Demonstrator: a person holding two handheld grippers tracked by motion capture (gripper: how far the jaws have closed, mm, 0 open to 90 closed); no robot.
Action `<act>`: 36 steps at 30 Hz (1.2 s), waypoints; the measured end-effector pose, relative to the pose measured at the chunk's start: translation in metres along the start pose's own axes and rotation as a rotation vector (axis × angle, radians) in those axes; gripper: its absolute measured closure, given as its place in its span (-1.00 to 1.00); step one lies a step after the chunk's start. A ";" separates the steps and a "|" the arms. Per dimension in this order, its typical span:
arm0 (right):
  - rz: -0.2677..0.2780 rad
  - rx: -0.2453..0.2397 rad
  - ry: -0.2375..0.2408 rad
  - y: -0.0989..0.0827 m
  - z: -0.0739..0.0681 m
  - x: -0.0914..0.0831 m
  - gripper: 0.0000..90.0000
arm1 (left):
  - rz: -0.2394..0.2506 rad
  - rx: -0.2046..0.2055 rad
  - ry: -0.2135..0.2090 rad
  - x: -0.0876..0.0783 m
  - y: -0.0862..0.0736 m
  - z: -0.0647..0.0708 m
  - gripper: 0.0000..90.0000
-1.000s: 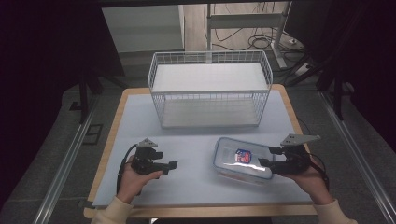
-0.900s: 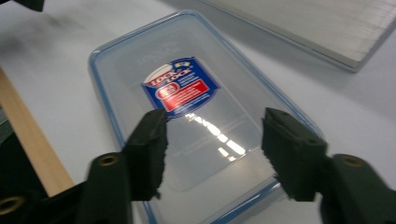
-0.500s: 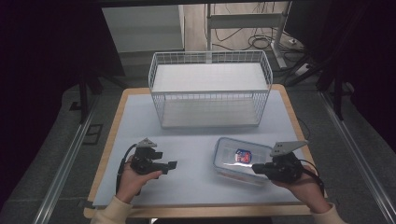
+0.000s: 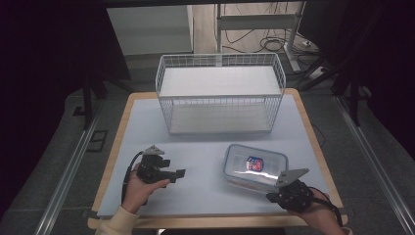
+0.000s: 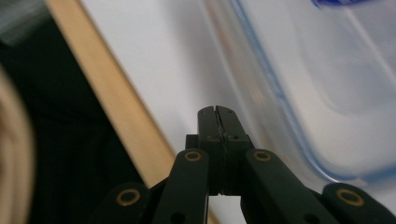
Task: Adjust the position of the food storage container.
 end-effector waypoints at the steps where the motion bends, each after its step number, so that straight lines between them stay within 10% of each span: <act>1: 0.000 0.004 -0.006 -0.001 0.002 0.000 1.00 | -0.002 0.001 0.002 0.000 0.000 0.000 -0.52; 20: 0.043 0.060 -0.078 -0.009 0.034 0.001 1.00 | -0.009 0.003 0.009 0.003 -0.001 -0.002 -0.52; 36: 0.080 0.056 -0.070 -0.006 0.026 -0.011 1.00 | -0.008 -0.012 0.012 0.004 -0.002 -0.005 -0.51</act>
Point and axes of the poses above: each handheld gripper's, and its own axes: x roughly forward along the jaws, y roughly out of its top, z roughly to its right, the point moved 2 cm from there along x, roughly forward along the jaws, and after that the axes turned 3 degrees about y, right-handed, at the moved point
